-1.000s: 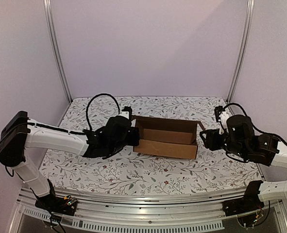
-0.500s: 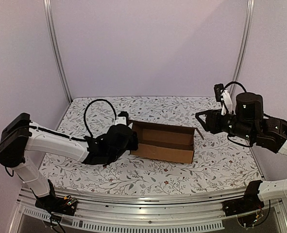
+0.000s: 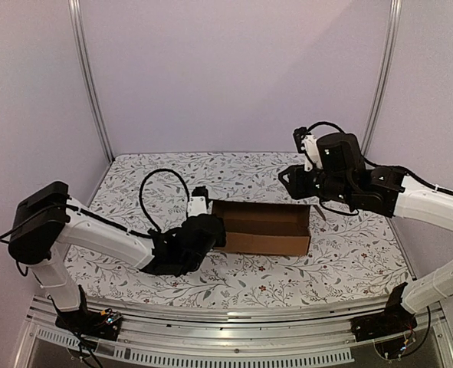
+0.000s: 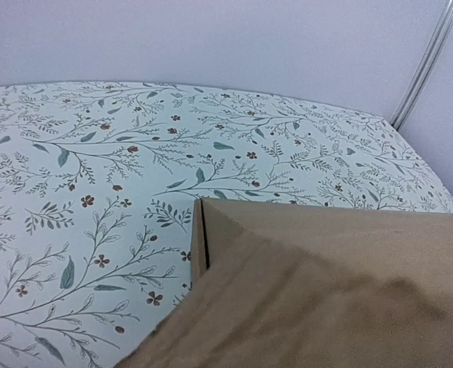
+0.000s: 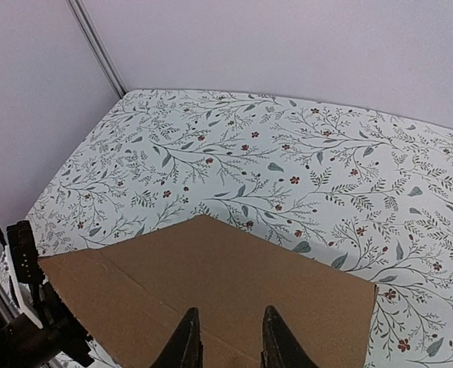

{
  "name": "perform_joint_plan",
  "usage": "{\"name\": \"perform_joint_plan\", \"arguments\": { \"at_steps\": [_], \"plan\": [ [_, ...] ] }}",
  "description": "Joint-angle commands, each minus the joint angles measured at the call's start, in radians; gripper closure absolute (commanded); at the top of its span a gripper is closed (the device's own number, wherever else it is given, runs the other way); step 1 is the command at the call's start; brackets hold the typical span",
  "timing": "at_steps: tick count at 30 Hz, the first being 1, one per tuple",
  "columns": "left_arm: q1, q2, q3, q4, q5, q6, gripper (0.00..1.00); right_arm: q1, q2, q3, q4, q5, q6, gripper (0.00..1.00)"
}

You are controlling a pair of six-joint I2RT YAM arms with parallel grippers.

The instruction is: Fold the paper box

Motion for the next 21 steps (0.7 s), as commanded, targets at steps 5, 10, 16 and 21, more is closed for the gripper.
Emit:
{"name": "perform_joint_plan", "arguments": {
  "at_steps": [5, 10, 16, 21],
  "plan": [
    [-0.068, 0.167, 0.001, -0.097, -0.075, -0.031, 1.00, 0.004, 0.177, 0.023, 0.157, 0.075, 0.055, 0.82],
    [-0.089, 0.243, 0.041, -0.116, -0.083, -0.070, 1.00, 0.004, 0.278, 0.019, 0.215, 0.114, 0.074, 0.87],
    [-0.113, 0.290, 0.052, -0.112, -0.107, -0.091, 1.00, 0.004, 0.356, -0.022, 0.299, 0.135, 0.094, 0.91],
    [-0.128, 0.308, 0.052, -0.114, -0.118, -0.124, 0.92, 0.007, 0.399, -0.064, 0.360, 0.138, 0.114, 0.94]
  ]
}}
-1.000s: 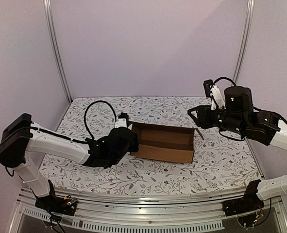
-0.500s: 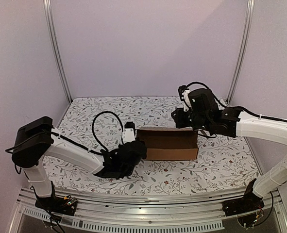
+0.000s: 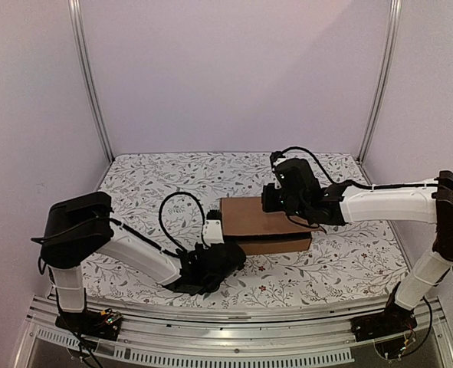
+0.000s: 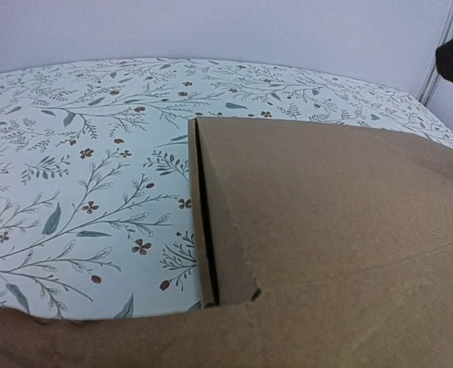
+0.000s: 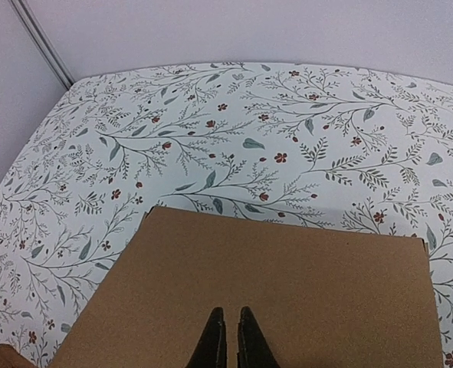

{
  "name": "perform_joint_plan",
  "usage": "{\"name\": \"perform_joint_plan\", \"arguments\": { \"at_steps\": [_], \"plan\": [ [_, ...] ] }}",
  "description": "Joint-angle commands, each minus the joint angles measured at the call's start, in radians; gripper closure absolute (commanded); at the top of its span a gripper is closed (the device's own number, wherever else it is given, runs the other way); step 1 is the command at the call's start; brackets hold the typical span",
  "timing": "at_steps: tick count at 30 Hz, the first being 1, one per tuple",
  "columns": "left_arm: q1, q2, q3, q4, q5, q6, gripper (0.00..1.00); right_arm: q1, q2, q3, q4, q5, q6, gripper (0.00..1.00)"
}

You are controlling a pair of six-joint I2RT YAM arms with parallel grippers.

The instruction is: Fold the paper box

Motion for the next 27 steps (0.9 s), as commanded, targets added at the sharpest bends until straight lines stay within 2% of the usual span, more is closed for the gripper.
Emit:
{"name": "perform_joint_plan", "arguments": {
  "at_steps": [1, 8, 16, 21, 23, 27],
  "plan": [
    [-0.022, 0.058, -0.023, -0.143, 0.062, -0.038, 0.89, 0.007, 0.045, -0.048, 0.082, 0.028, 0.033, 0.95],
    [-0.059, 0.027, -0.030, -0.181, 0.042, -0.052, 0.56, 0.013, 0.098, -0.095, 0.129, 0.045, 0.061, 0.97],
    [-0.116, -0.060, -0.045, -0.256, 0.034, -0.047, 0.30, 0.015, 0.132, -0.136, 0.161, 0.060, 0.077, 0.98],
    [-0.122, -0.147, -0.079, -0.259, 0.164, 0.010, 0.26, 0.015, 0.147, -0.162, 0.186, 0.066, 0.088, 0.99],
    [-0.123, -0.191, -0.095, -0.269, 0.223, 0.017, 0.20, 0.014, 0.158, -0.167, 0.198, 0.071, 0.090, 0.99],
    [-0.123, -0.247, -0.119, -0.304, 0.290, 0.017, 0.19, 0.015, 0.181, -0.169, 0.215, 0.073, 0.091, 1.00]
  ]
}}
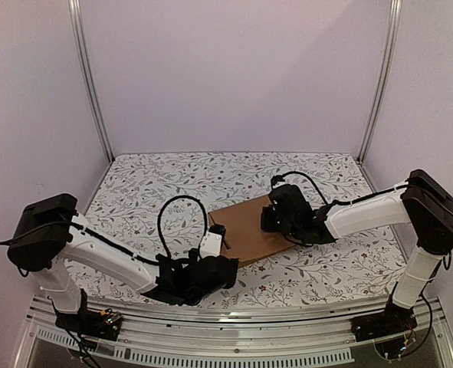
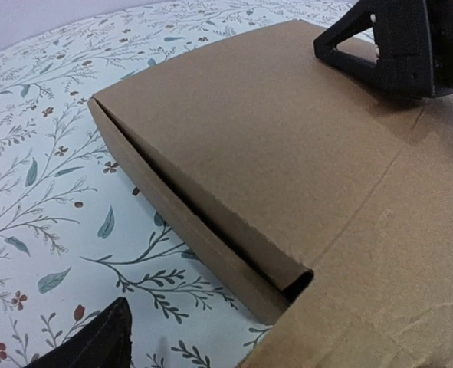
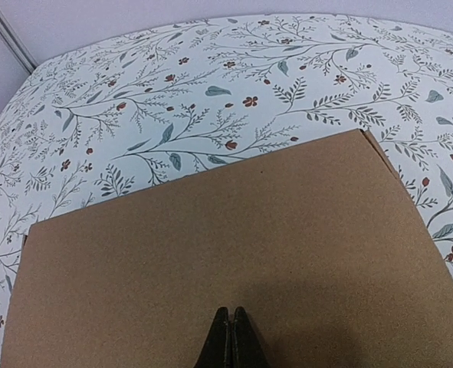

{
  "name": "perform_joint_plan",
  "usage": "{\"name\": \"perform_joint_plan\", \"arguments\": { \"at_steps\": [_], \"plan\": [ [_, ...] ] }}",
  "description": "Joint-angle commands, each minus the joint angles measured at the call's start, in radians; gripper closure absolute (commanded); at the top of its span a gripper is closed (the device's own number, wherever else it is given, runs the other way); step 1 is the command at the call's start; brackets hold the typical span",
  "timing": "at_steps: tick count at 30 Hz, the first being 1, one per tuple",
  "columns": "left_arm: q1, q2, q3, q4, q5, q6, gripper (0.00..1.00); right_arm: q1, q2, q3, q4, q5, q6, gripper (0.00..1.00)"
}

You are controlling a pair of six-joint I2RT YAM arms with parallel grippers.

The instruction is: Fold the paper box

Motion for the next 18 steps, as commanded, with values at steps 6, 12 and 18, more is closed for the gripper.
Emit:
{"name": "perform_joint_plan", "arguments": {
  "at_steps": [6, 12, 18],
  "plan": [
    [-0.015, -0.169, -0.067, -0.066, 0.194, 0.080, 0.19, 0.007, 0.061, -0.021, 0.034, 0.010, 0.016, 1.00],
    [-0.014, -0.335, -0.128, -0.074, 0.311, 0.188, 0.19, 0.007, 0.060, -0.012, 0.037, 0.007, 0.003, 1.00],
    [0.009, -0.559, -0.164, -0.187, 0.403, 0.222, 0.18, 0.007, 0.084, -0.005, 0.041, -0.010, 0.001, 1.00]
  ]
}}
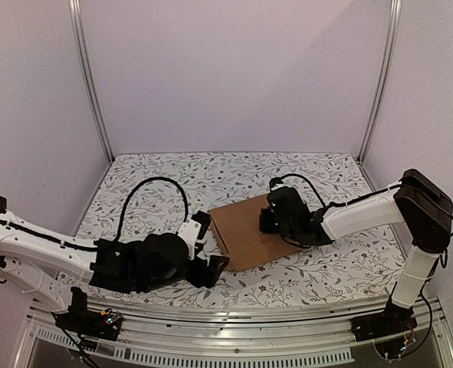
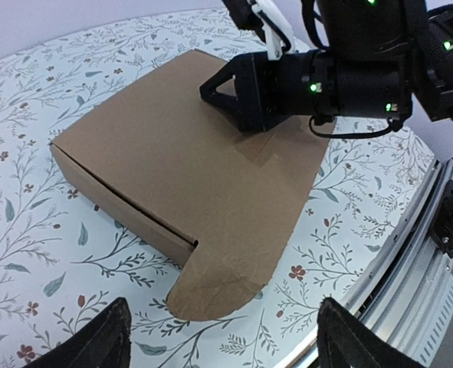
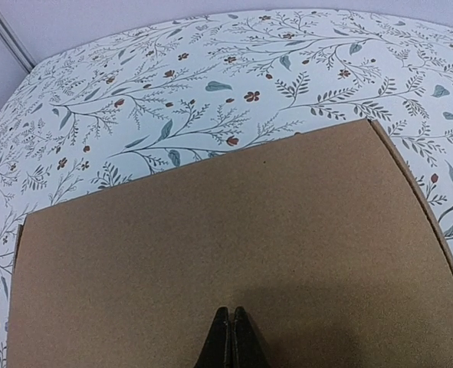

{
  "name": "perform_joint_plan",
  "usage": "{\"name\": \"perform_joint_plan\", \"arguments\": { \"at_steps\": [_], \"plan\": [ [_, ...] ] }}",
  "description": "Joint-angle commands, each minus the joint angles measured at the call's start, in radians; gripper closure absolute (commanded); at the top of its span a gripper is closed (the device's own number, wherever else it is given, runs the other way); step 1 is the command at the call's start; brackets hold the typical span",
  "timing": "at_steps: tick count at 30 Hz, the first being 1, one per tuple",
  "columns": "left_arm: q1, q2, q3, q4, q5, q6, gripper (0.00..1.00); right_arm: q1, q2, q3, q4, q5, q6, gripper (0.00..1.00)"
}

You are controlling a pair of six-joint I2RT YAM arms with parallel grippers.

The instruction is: Fold the paper box

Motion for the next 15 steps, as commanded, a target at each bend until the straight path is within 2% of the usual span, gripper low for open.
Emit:
{"name": "perform_joint_plan", "arguments": {
  "at_steps": [1, 6, 9, 15],
  "plan": [
    [0.023, -0.145, -0.031, -0.099, 0.092, 0.045, 0.18, 0.008, 0.046, -0.005, -0.005, -0.015, -0.007, 1.00],
    [0.138, -0.192, -0.042, -0.097, 0.207, 0.027, 0.21, 0.010, 0.064, -0.010, -0.004, -0.045, -0.008, 1.00],
    [0.224, -0.130, -0.024, -0.096, 0.304, -0.016, 0.22, 0.010, 0.062, -0.025, -0.006, -0.043, -0.009, 1.00],
    [0.323, 0.012, 0.017, -0.042, 0.454, -0.061, 0.23, 0.011, -0.007, -0.025, -0.051, -0.030, -0.049, 1.00]
  ]
}}
